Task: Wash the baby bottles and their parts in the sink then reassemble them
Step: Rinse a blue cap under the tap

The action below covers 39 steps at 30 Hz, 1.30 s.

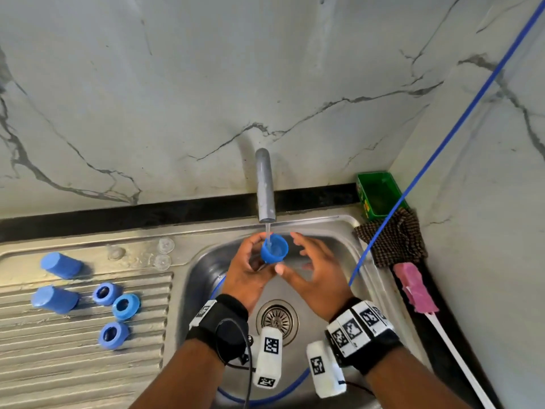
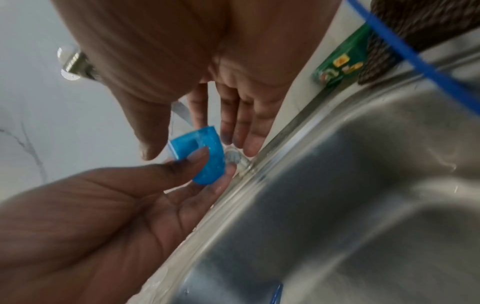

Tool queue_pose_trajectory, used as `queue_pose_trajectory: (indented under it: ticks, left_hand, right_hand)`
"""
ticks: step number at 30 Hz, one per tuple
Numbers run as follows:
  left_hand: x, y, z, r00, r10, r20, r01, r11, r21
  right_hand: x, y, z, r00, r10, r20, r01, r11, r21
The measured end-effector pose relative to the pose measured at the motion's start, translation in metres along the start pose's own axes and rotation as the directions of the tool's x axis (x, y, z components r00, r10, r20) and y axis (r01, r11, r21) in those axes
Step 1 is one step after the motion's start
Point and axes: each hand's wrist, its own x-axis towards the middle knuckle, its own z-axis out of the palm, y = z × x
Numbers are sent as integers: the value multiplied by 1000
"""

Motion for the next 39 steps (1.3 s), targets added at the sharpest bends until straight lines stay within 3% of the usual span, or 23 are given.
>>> queue_pose_trajectory:
  ticks: [3, 5, 6, 8, 10, 13, 16, 22, 24, 28, 32, 35, 39]
  left_hand:
    - [1, -6, -4, 998, 53, 28, -56, 993, 106]
    - [1, -9, -7, 994, 106, -12, -100, 968, 229]
    - [2, -10, -9, 987, 151, -54, -128, 942, 309]
    - [3, -10, -11, 963, 250, -102, -180, 876, 447]
    - [5, -7, -12, 945, 317, -78, -225, 807, 546]
    - [7, -2, -14, 948, 318, -12, -237, 731, 639]
    - [6, 2, -17, 948, 316, 30, -262, 725, 637]
    - [-2, 8, -16, 931, 364, 2, -295, 752, 590]
    - [-4, 2, -17, 942, 335, -32, -266, 799, 539]
    - [-10, -4, -18, 968, 235, -85, -160, 842, 515]
    - [-13, -9, -29, 985, 160, -60, -96, 810, 578]
    - [-9, -11, -44, 986, 138, -98, -53, 799, 599]
    - [1, -8, -58, 972, 198, -128, -88, 809, 581]
  right_hand:
    - [16, 5, 19, 996, -8, 93, 0, 996, 89]
    - [22, 7, 25, 983, 79, 163, -115, 966, 230]
    - [25, 6, 28, 963, 151, 222, -225, 905, 361]
    - [26, -3, 36, 873, 313, 374, -485, 638, 598]
    - [27, -9, 43, 776, 399, 488, -627, 410, 663]
    - [29, -6, 49, 720, 419, 553, -681, 277, 678]
    - [34, -8, 46, 708, 432, 559, -686, 234, 689]
    - [39, -5, 44, 700, 502, 509, -697, 323, 640]
    - [39, -5, 43, 724, 501, 475, -680, 398, 616]
    - [34, -8, 39, 846, 427, 318, -532, 665, 524]
    - [28, -7, 29, 944, 294, 147, -319, 929, 190]
    - [26, -10, 23, 980, 161, 113, -162, 987, 1]
    - [26, -11, 18, 997, 75, -15, -76, 997, -17]
